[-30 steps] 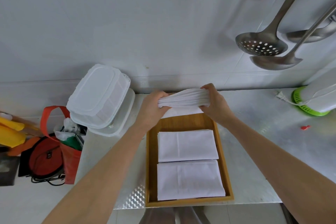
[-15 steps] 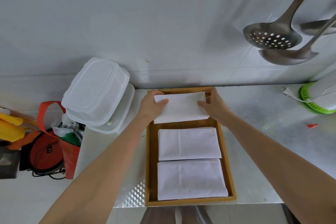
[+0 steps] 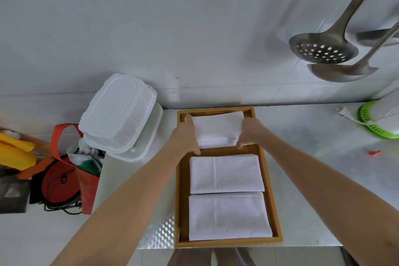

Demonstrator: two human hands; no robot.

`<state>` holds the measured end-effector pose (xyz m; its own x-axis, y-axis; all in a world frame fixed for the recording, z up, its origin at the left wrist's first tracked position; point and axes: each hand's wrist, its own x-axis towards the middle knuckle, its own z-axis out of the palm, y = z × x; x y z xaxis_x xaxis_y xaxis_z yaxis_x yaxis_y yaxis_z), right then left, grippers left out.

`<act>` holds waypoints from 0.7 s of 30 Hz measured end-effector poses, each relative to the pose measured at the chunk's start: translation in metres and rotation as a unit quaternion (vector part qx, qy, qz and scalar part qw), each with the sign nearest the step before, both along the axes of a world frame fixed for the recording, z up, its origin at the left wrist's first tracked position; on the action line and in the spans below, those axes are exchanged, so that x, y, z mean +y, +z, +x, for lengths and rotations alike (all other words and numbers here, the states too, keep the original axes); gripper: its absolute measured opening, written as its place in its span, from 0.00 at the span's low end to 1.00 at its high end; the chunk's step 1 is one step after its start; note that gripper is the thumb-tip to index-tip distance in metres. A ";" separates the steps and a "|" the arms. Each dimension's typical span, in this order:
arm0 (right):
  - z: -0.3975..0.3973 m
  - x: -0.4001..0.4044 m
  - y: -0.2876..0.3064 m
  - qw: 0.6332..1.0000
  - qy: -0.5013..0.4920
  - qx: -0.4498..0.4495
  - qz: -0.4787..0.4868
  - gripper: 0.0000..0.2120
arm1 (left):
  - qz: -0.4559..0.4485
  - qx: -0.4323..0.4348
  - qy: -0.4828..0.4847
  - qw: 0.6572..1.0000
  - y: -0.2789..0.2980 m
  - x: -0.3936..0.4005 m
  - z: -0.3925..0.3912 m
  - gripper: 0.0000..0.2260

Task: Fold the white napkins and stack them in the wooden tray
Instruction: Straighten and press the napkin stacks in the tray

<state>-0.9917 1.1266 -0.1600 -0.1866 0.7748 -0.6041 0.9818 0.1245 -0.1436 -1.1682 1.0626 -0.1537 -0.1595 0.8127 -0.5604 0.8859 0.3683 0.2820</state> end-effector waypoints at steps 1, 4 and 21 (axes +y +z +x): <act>-0.003 -0.002 -0.005 1.000 -0.006 0.000 0.027 0.21 | 0.023 0.030 -0.010 0.999 -0.004 -0.003 0.003 0.51; -0.005 -0.010 -0.012 0.994 -0.044 0.018 0.102 0.12 | 0.092 0.099 -0.039 0.990 -0.011 -0.011 0.009 0.43; 0.013 0.036 0.016 0.991 -0.017 0.133 0.022 0.20 | 0.037 -0.171 0.180 0.968 0.013 0.006 -0.015 0.26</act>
